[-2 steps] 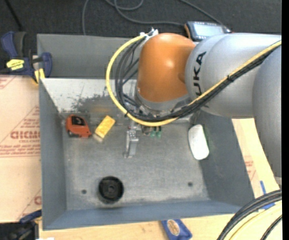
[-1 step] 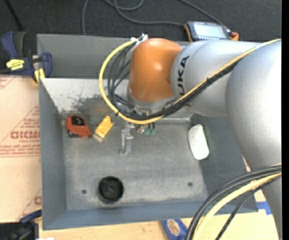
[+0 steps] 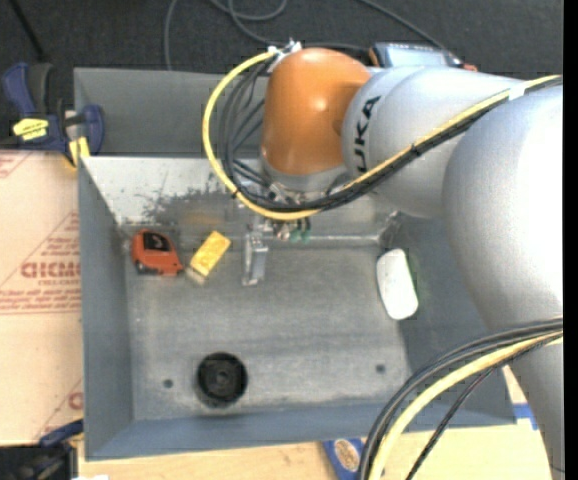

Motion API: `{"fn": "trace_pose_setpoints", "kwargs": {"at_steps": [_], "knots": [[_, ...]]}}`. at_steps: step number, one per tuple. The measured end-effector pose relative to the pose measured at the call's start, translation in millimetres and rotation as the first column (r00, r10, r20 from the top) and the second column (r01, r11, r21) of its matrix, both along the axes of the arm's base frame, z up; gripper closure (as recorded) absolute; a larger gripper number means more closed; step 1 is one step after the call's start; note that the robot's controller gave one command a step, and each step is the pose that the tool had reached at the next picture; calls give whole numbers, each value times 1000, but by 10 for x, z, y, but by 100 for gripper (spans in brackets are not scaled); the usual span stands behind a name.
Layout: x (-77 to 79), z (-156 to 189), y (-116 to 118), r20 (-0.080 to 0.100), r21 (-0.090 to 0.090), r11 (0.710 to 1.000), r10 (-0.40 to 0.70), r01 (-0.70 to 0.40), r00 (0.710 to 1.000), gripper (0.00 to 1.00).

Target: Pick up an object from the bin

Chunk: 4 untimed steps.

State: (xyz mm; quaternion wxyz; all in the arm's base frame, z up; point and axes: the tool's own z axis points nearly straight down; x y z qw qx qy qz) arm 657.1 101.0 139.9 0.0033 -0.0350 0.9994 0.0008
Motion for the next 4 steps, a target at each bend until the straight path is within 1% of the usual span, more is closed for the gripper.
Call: {"fn": "trace_pose_setpoints", "kwargs": {"at_steps": [1,2,3,4], "knots": [[-30,7,77,-1,-2,986,164,-164,986,0],[5,-648,156,4,-3,976,217,-217,976,0],[20,-634,186,10,0,989,147,-147,989,100],[20,-634,186,10,0,989,146,-146,989,100]]}}
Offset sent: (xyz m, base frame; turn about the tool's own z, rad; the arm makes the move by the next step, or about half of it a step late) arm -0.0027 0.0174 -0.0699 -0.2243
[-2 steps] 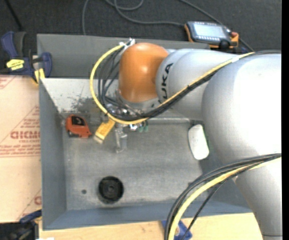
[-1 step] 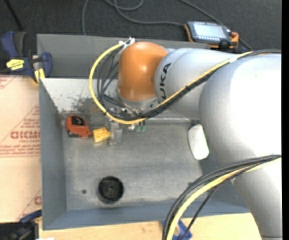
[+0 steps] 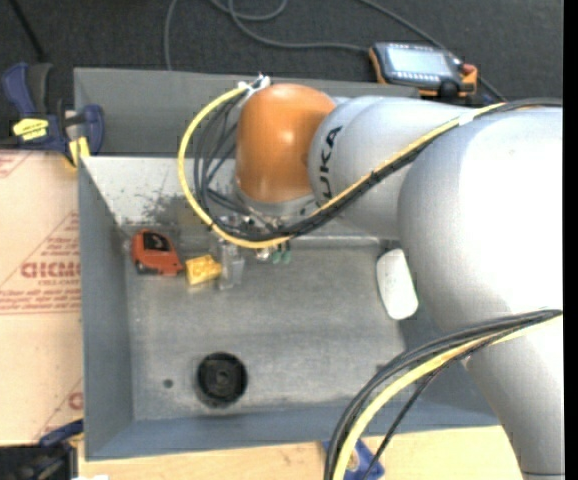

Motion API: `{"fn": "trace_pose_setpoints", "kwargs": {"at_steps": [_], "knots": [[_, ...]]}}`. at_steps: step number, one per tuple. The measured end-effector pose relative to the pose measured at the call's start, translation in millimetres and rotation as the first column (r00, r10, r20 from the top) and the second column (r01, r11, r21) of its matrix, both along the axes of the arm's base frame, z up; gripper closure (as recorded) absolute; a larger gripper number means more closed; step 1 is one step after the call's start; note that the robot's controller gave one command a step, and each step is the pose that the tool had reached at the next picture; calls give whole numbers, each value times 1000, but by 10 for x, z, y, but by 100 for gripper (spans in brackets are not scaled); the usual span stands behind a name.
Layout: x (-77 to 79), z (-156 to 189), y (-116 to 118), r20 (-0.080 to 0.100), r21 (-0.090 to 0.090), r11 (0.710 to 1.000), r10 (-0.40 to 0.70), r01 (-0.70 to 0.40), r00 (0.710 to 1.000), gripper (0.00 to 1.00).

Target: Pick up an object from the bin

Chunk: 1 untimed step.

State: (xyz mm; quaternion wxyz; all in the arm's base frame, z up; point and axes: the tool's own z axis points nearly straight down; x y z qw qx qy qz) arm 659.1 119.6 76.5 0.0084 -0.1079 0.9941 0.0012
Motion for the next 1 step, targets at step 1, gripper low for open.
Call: {"fn": "trace_pose_setpoints", "kwargs": {"at_steps": [1], "knots": [[38,845,-5,-3,-2,1000,-2,2,1000,100]]}}
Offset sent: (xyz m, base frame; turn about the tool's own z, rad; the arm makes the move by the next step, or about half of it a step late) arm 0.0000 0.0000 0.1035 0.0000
